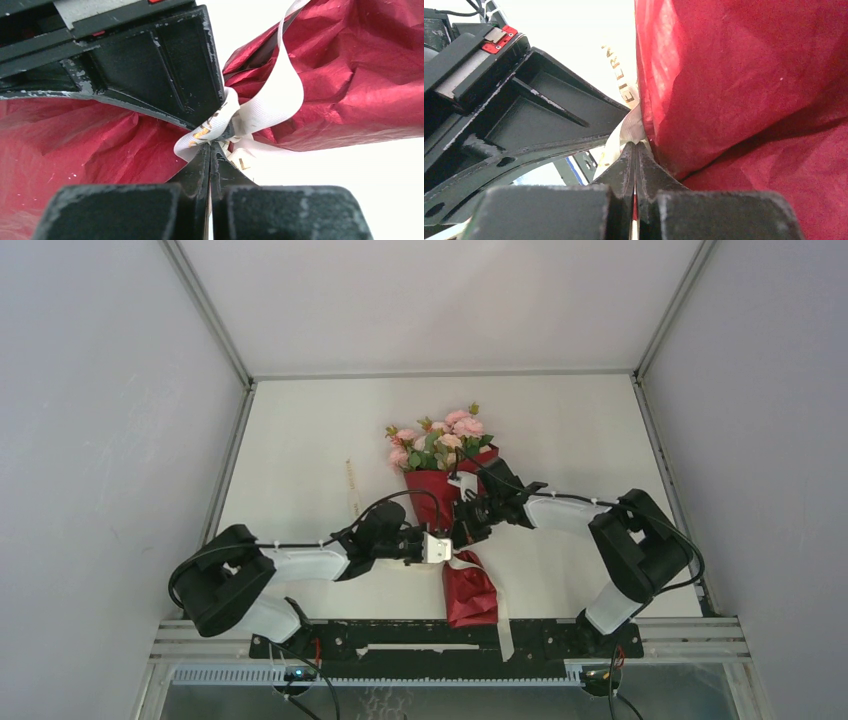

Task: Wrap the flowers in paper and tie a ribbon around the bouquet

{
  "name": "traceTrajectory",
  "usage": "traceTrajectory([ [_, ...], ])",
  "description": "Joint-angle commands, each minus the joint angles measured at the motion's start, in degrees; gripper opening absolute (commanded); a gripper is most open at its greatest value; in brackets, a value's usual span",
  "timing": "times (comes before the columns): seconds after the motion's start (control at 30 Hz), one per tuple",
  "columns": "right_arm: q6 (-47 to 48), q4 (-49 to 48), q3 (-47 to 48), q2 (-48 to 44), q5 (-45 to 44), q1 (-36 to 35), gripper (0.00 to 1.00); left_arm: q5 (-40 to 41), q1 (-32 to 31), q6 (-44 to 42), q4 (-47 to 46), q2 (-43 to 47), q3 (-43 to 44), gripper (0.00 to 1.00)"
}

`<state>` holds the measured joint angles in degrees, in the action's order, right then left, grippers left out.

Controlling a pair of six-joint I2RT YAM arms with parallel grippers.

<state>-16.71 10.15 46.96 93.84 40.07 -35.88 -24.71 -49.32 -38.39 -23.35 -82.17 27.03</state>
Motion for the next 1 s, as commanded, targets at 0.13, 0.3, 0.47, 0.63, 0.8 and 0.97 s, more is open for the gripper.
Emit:
traceTrajectory([
  [0.13, 1.4, 1.6, 0.0, -5.2, -5.3, 0.6, 0.0, -8.0, 1.6, -11.3, 11.9, 7.7, 2.1, 0.11],
  [0.3, 1.2, 2.7, 0.0, -6.5, -8.8, -0.1, 0.0, -9.1, 3.1, -9.9, 15.1, 9.4, 4.7, 0.17],
  [0.47, 1.4, 3.1, 0.0, -7.7, -11.1, -1.5, 0.0, -4.4, 3.8, 1.4, 6.5, 6.6, 6.3, 0.45],
  [0.63, 1.5, 3.6, 0.0, -8.4, -11.8, -2.1, 0.0, -7.5, 3.3, 4.4, 1.1, 3.7, 6.4, 0.54],
  [0.8, 1.3, 3.5, 0.0, -8.9, -12.0, -2.2, 0.0, -9.2, 2.6, -0.8, 0.3, 1.9, 5.6, 0.4],
  [0.97, 1.2, 3.1, 0.0, -9.2, -12.2, -2.2, 0.0, -12.7, 2.0, -6.1, 1.0, 1.8, 5.1, 0.28],
])
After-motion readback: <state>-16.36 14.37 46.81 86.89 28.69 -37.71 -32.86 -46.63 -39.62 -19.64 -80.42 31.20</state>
